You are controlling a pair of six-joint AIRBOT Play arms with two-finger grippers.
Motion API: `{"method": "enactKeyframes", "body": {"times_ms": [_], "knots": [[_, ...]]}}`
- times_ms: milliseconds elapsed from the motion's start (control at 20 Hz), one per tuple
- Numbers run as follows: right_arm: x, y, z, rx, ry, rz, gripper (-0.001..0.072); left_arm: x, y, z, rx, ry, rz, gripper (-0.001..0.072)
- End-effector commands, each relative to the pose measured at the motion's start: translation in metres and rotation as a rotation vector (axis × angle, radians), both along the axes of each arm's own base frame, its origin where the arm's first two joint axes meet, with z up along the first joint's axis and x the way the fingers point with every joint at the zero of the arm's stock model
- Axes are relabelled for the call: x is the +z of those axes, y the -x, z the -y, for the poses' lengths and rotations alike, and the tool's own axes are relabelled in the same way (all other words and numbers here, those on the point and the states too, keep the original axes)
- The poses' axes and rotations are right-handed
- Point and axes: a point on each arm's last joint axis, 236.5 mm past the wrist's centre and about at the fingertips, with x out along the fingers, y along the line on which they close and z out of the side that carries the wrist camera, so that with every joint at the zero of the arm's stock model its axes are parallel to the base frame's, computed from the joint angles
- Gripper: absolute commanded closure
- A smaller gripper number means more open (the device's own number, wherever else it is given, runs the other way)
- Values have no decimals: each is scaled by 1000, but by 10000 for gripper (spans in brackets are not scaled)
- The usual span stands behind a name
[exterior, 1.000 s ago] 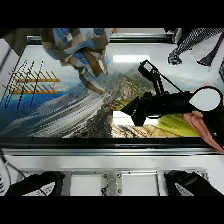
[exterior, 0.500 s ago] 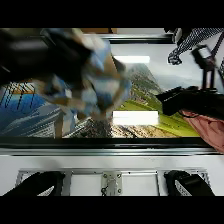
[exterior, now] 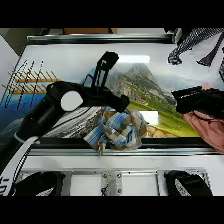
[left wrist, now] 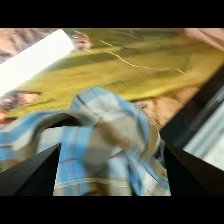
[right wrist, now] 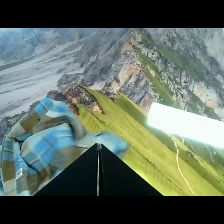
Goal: Fold the clothes and pants, and hang the long-sleeved shirts on hangers.
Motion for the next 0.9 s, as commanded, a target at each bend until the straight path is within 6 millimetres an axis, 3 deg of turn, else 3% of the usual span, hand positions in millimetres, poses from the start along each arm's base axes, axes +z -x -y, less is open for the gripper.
{"method": "enactKeyframes", "body": {"times_ms": [0,150,250,450,700,750,800,850], "knots": [[-5,4,1,0,6,-25,695,-39,-45,-44,96,-102,-112,25],[-8,7,0,7,9,-46,695,-98,-50,-93,89,-237,-271,25],[-11,10,0,12,13,-61,694,-140,-45,-104,29,-264,-363,25],[-19,19,-2,31,20,-107,694,-194,-46,-90,-55,-203,-494,25],[-36,36,-2,60,47,-201,694,-222,-46,-63,-113,-145,-653,26],[-38,36,-2,59,48,-206,694,-224,-44,-59,-130,-139,-681,121],[-44,37,-1,55,46,-223,694,-226,-41,-55,-147,-138,-701,380],[-53,38,-1,36,29,-257,695,-228,-42,-55,-149,-139,-703,590]]}}
